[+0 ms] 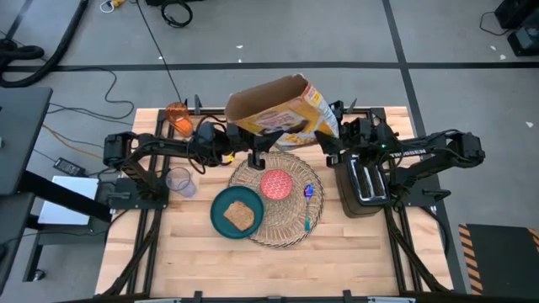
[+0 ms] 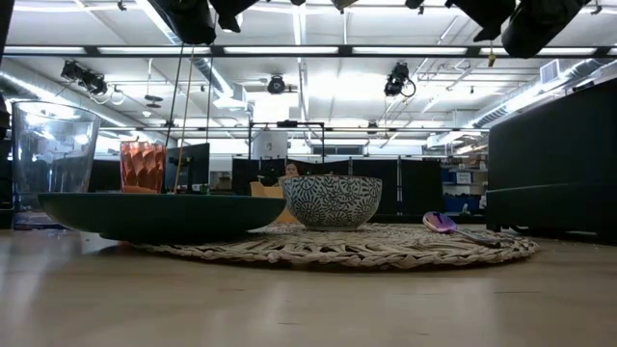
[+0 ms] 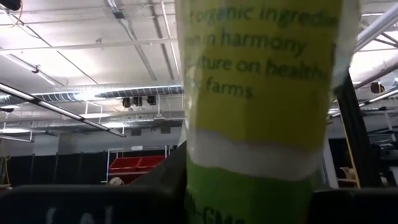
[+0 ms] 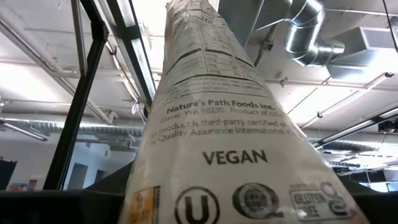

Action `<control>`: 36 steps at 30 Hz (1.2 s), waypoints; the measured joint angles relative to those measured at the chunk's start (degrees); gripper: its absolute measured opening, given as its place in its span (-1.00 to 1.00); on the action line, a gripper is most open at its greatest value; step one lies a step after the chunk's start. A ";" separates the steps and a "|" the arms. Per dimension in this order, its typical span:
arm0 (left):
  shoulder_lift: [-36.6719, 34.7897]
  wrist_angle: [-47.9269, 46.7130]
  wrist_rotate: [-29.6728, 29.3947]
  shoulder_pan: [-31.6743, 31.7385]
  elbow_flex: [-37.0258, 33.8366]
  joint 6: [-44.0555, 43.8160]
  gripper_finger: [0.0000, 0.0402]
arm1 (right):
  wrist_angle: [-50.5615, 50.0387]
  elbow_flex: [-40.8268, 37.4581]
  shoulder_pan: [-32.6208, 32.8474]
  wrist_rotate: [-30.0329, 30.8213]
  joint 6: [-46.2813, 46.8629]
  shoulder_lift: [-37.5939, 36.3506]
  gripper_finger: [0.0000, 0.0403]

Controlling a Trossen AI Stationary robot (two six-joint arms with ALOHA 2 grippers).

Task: Arrange a breakfast setting
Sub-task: Pour the cereal from the yellow cereal box into the red bowl

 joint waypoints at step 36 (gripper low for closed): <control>-31.47 -76.75 -2.04 1.89 -0.11 11.13 0.41 | -50.82 -10.25 -7.61 -0.55 3.47 -41.80 0.07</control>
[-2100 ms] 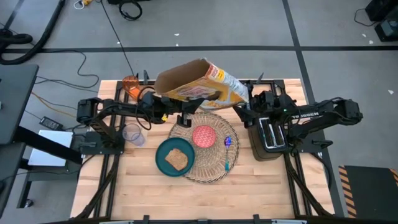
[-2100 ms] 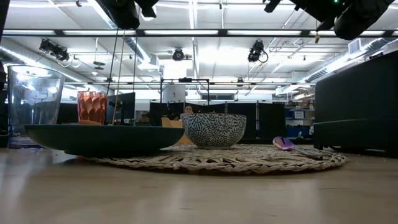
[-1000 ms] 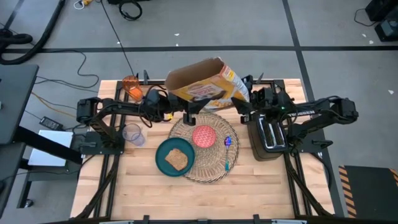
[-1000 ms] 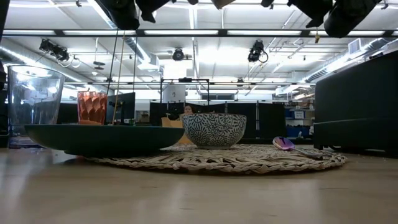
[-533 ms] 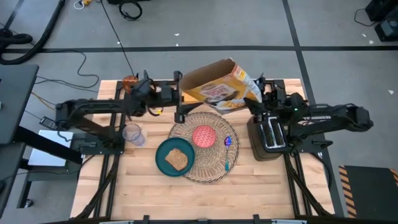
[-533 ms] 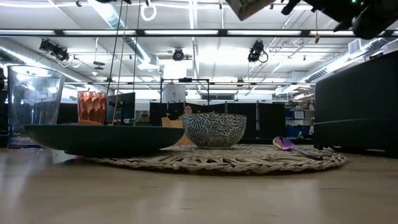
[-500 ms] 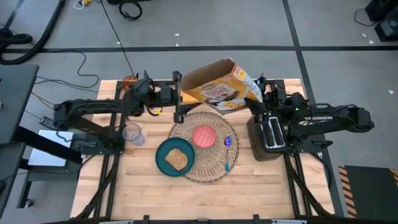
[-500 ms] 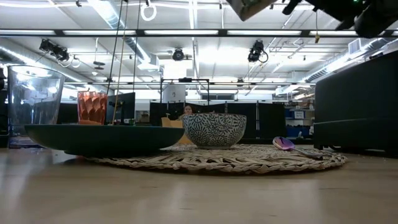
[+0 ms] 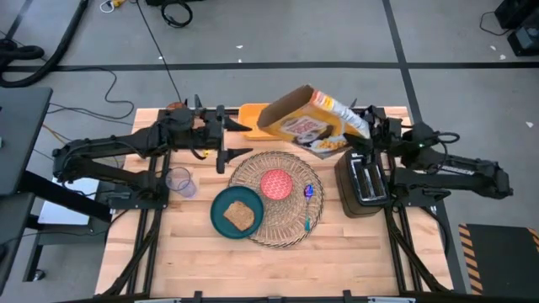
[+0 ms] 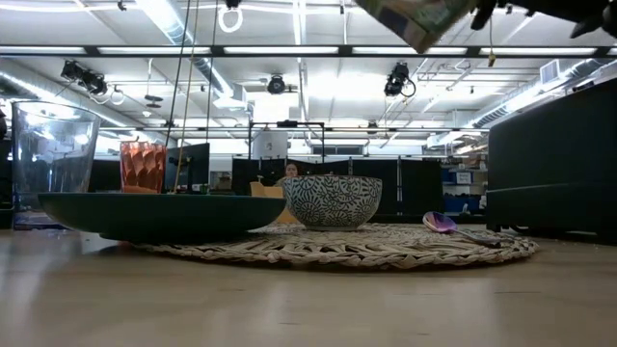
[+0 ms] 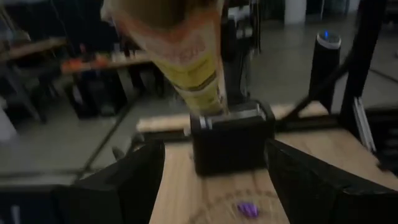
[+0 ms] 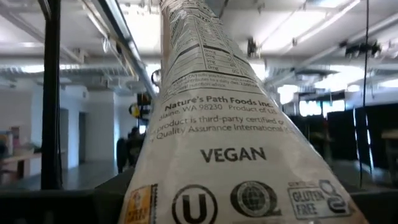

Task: Arrange a breakfast setting
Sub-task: Pour the cereal from the yellow cereal box into the red bowl

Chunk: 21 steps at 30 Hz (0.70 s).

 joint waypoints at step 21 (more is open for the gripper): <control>1.03 -23.56 -21.50 -8.41 -0.04 -5.13 0.41 | -36.56 3.67 4.57 -0.46 9.21 -16.51 0.07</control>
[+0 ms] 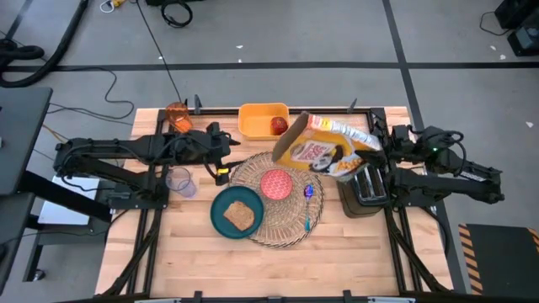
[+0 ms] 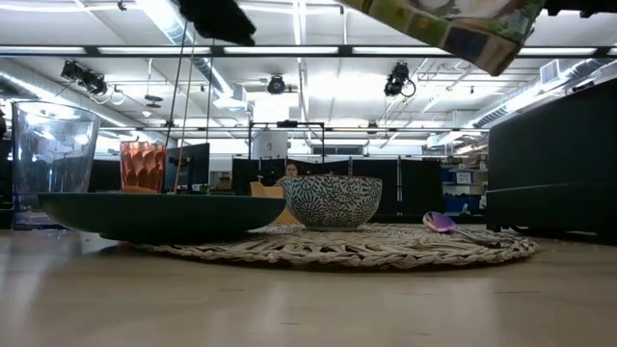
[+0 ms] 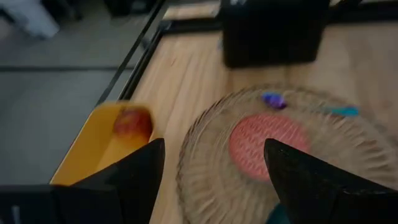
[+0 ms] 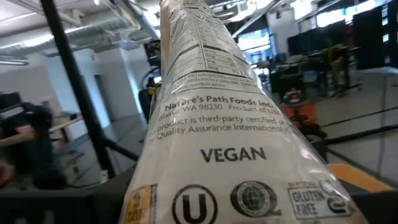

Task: Arrange a breakfast setting
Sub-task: Pour the cereal from the yellow cereal box into the red bowl

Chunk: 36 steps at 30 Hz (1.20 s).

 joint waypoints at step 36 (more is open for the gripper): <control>-0.02 -7.58 -2.67 0.04 0.00 -0.52 0.41 | 21.26 -6.48 57.53 35.99 4.56 17.40 0.07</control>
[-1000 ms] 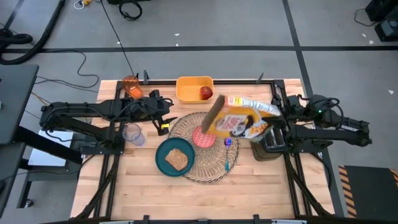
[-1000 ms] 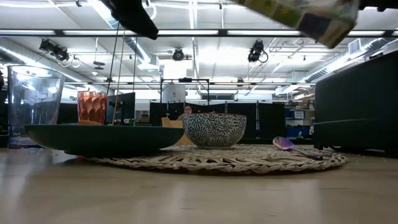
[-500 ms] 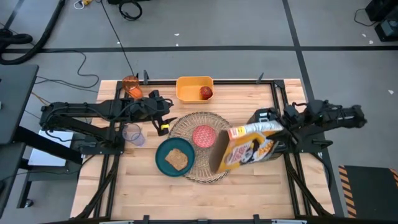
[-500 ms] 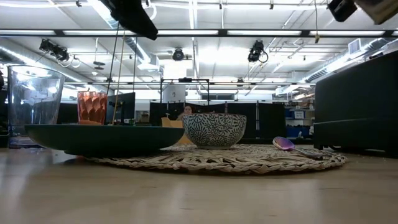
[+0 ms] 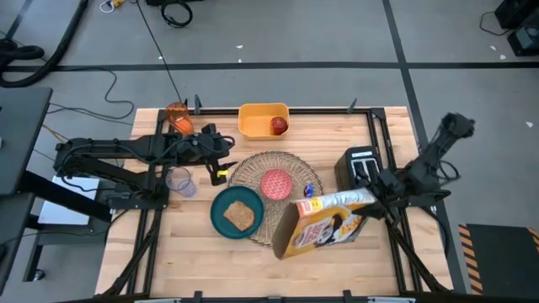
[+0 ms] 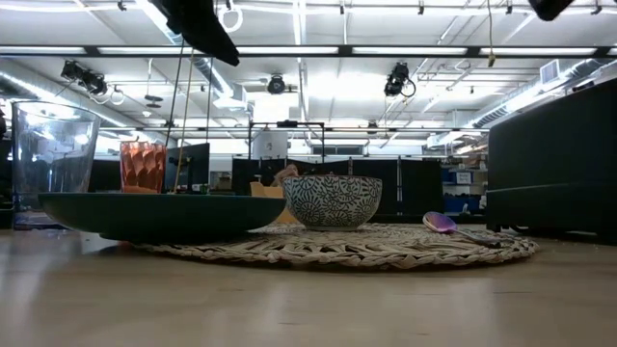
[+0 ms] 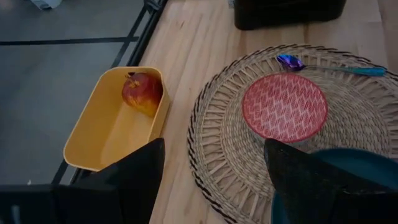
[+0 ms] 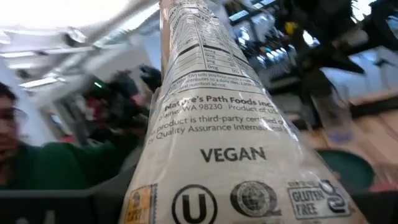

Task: Arrange a breakfast setting
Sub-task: Pour the cereal from the yellow cereal box into the red bowl

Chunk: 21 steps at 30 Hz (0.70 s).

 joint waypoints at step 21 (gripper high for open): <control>-0.02 0.11 0.15 0.00 0.00 0.59 0.41 | 0.41 3.02 20.57 53.91 -9.78 5.25 0.07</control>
